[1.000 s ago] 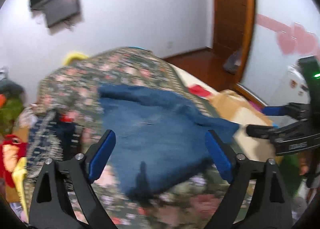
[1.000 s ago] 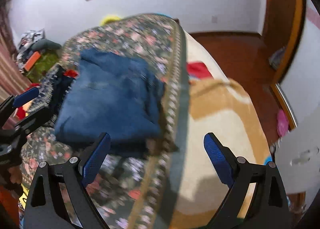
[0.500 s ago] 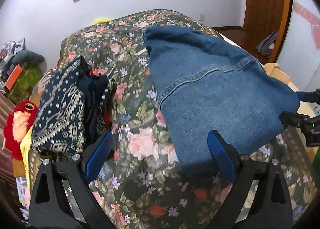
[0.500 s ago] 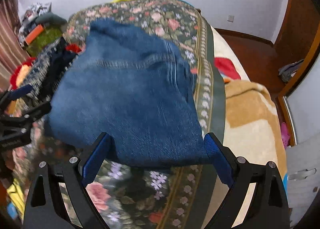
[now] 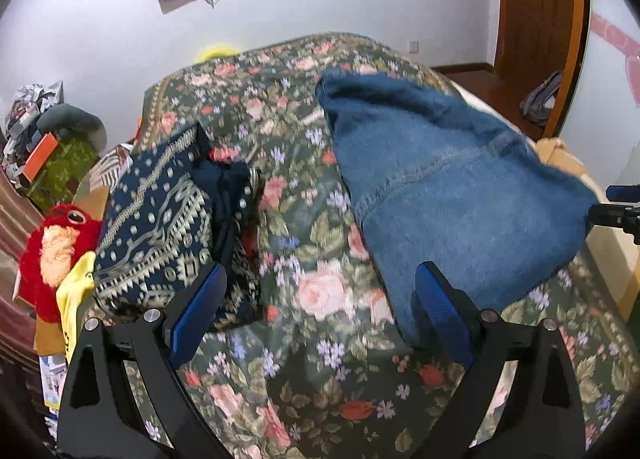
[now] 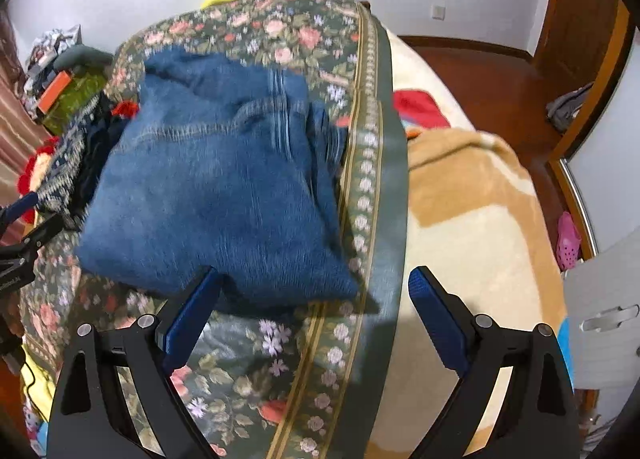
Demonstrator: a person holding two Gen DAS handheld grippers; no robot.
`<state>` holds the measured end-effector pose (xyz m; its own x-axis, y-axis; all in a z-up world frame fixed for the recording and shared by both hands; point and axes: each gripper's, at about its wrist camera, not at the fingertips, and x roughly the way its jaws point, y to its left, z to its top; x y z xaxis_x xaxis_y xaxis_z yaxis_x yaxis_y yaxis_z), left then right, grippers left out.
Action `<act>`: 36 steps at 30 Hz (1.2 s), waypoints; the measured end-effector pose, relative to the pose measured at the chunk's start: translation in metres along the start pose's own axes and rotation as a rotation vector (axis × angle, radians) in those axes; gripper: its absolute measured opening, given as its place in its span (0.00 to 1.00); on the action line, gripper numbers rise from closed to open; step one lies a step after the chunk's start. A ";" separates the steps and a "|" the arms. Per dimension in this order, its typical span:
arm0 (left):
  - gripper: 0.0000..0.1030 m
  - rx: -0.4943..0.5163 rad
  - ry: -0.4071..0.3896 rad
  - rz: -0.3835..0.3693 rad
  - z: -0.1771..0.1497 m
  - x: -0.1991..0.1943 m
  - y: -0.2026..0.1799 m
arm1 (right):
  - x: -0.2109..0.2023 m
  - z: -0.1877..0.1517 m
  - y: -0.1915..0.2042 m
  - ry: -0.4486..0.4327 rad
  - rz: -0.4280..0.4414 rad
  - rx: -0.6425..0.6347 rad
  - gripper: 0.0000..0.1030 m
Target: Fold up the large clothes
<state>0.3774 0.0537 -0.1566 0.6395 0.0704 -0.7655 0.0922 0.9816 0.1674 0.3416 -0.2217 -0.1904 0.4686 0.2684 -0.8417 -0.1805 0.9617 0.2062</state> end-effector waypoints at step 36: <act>0.95 -0.380 0.334 -0.645 0.036 0.165 -0.018 | 0.131 0.053 -0.046 0.266 0.566 0.274 0.78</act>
<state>0.5087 0.0408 -0.2636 0.2828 -0.5383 -0.7939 0.0609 0.8361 -0.5452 0.4573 -0.2276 -0.2830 0.1322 0.7451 -0.6537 -0.0929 0.6659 0.7402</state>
